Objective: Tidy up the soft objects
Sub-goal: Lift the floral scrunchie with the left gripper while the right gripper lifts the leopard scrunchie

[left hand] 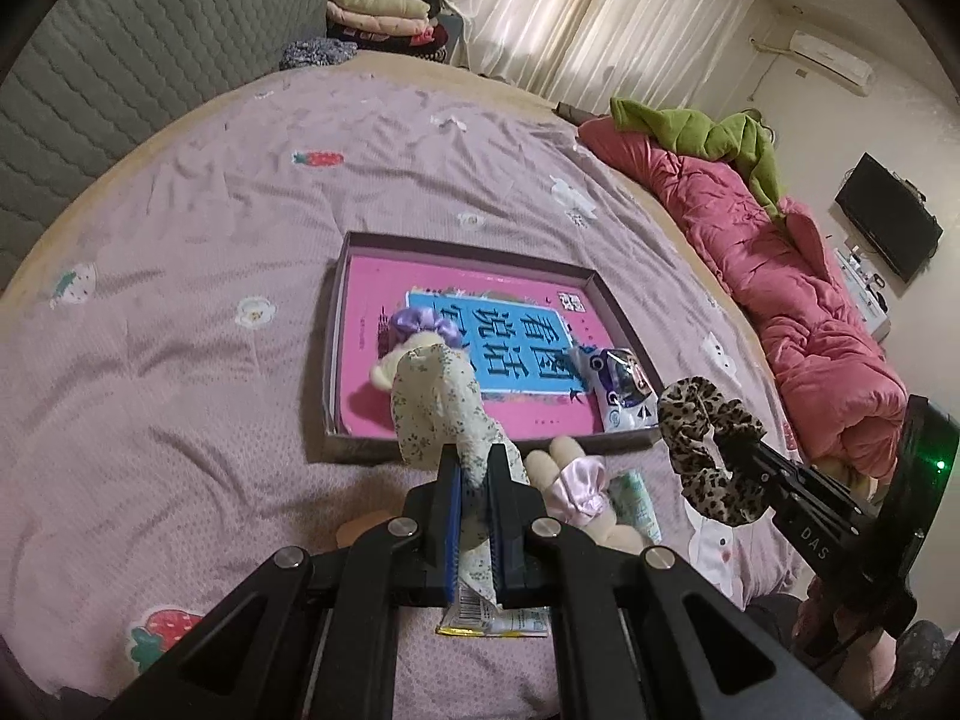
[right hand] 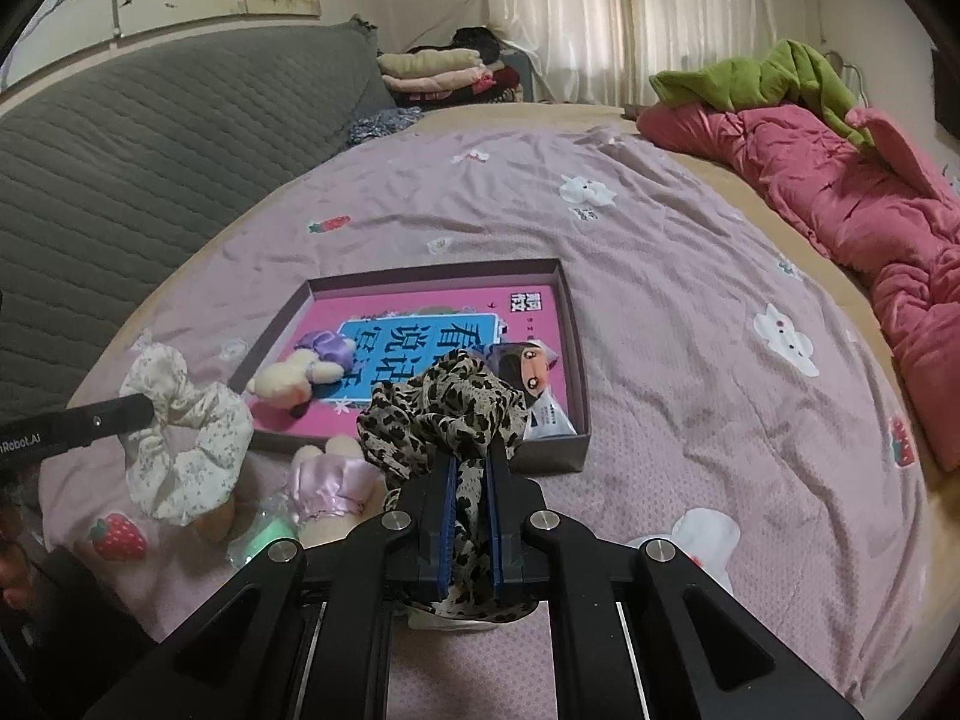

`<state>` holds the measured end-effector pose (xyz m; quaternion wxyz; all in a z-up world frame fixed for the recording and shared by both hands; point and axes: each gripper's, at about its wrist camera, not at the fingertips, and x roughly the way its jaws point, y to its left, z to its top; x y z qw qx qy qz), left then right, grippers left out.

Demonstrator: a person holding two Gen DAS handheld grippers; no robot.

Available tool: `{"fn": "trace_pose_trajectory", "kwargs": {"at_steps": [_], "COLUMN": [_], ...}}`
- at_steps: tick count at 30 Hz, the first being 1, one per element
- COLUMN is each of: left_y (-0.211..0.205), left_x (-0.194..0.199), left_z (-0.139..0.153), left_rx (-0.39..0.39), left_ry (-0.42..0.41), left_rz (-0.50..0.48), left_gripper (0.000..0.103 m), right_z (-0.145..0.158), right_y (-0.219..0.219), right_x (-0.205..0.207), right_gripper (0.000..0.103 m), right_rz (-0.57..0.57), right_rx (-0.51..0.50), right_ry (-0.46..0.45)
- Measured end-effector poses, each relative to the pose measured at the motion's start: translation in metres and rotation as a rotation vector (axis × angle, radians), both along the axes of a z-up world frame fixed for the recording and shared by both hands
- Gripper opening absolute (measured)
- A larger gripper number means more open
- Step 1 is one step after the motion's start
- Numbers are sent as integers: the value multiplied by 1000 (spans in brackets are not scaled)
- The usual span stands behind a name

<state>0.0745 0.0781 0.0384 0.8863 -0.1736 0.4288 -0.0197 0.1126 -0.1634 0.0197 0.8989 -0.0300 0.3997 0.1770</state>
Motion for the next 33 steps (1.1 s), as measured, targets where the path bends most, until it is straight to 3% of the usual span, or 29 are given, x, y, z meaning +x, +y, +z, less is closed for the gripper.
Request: {"fn": "trace_pose_trajectory", "kwargs": {"at_steps": [33], "left_y": [-23], "left_x": [31], "left_z": [48], "left_rx": [49], "left_ry": [-92], "left_rz": [-31], "left_gripper": [7], "right_z": [34], "right_y": [22], "right_x": [16], "right_gripper": [9], "right_rz": [38], "right_rx": [35], "right_ry": [-89]}}
